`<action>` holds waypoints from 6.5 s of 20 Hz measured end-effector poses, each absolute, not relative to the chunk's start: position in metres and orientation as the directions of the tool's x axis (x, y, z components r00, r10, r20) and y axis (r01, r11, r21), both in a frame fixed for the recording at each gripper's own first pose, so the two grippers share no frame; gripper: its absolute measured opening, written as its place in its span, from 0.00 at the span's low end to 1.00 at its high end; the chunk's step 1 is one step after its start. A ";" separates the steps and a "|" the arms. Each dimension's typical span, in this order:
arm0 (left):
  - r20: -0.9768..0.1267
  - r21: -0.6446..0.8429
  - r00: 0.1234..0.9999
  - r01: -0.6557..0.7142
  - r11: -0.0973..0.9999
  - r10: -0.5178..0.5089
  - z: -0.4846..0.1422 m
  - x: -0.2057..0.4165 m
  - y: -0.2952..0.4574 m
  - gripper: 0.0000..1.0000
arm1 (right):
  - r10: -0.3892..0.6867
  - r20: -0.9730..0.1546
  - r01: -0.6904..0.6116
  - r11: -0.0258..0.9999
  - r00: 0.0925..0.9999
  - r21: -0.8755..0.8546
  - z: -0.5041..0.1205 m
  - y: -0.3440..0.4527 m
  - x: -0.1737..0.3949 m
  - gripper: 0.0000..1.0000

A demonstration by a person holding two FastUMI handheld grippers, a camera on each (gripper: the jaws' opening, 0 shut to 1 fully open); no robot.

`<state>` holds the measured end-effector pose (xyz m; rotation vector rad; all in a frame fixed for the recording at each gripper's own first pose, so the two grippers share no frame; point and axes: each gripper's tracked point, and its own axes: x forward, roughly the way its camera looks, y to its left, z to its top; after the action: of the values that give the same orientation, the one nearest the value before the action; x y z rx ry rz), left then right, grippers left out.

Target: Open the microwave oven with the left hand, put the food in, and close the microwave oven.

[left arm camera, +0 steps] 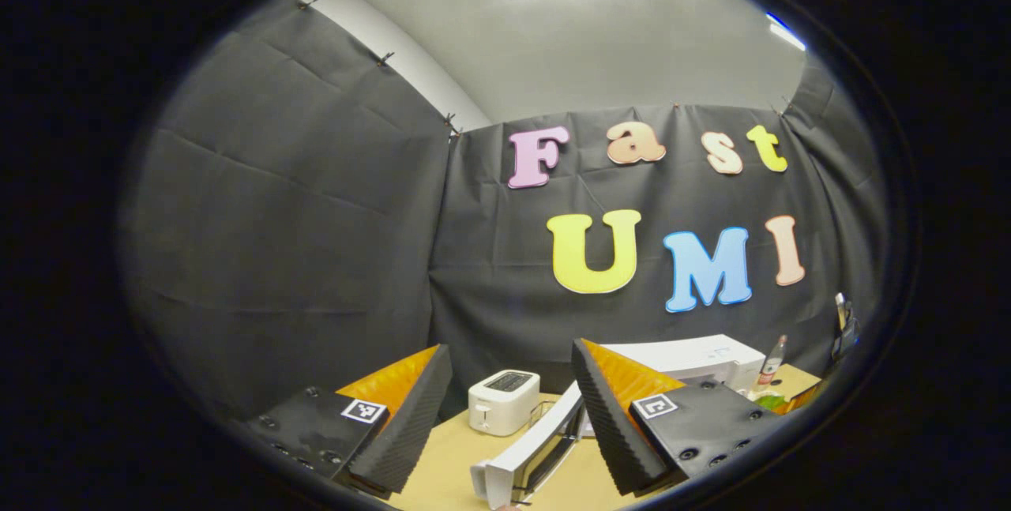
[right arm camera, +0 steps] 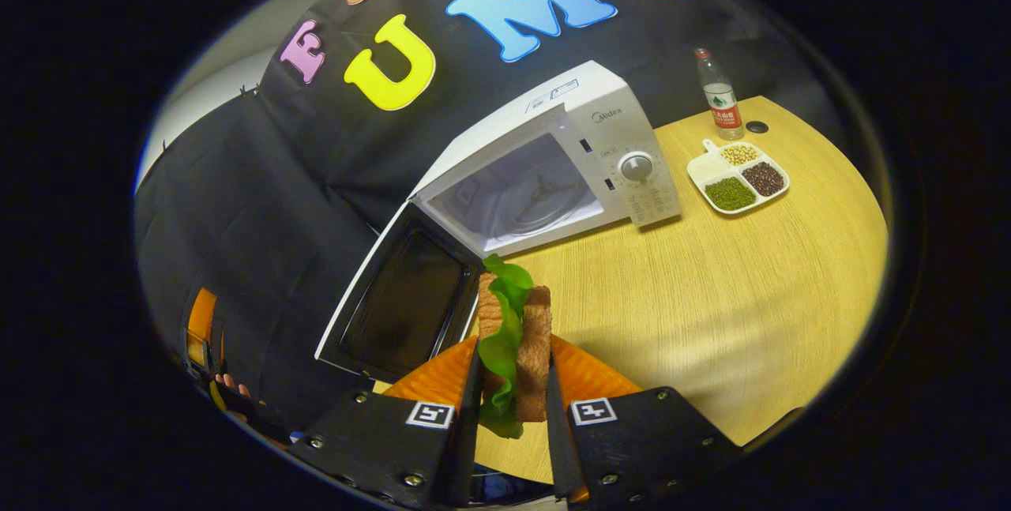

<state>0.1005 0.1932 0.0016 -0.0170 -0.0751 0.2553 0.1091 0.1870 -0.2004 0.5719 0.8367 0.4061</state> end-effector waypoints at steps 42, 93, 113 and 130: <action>-0.126 0.093 0.915 -0.374 0.923 0.383 -0.115 0.167 0.357 0.98 | 0.047 -0.378 0.038 0.976 0.924 0.216 -0.309 0.234 0.395 0.94; -0.396 0.001 0.905 -0.167 0.986 0.154 -0.261 0.099 0.136 0.08 | 0.214 -0.062 -0.209 0.975 0.975 0.077 -0.062 0.059 0.102 0.99; -0.397 -0.069 0.904 0.139 0.988 -0.155 -0.268 0.175 -0.018 0.10 | 0.109 -0.071 -0.107 0.993 0.991 0.040 -0.057 0.011 0.098 0.99; -0.362 -0.107 0.858 0.349 0.931 -0.364 -0.271 0.266 -0.093 0.10 | -0.017 -0.109 0.018 1.000 0.994 0.005 -0.071 0.010 0.134 0.99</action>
<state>0.2663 -0.0928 -0.2714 -0.0384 0.3877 -0.3747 0.1337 0.0098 -0.0709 0.0059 0.1088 -0.0175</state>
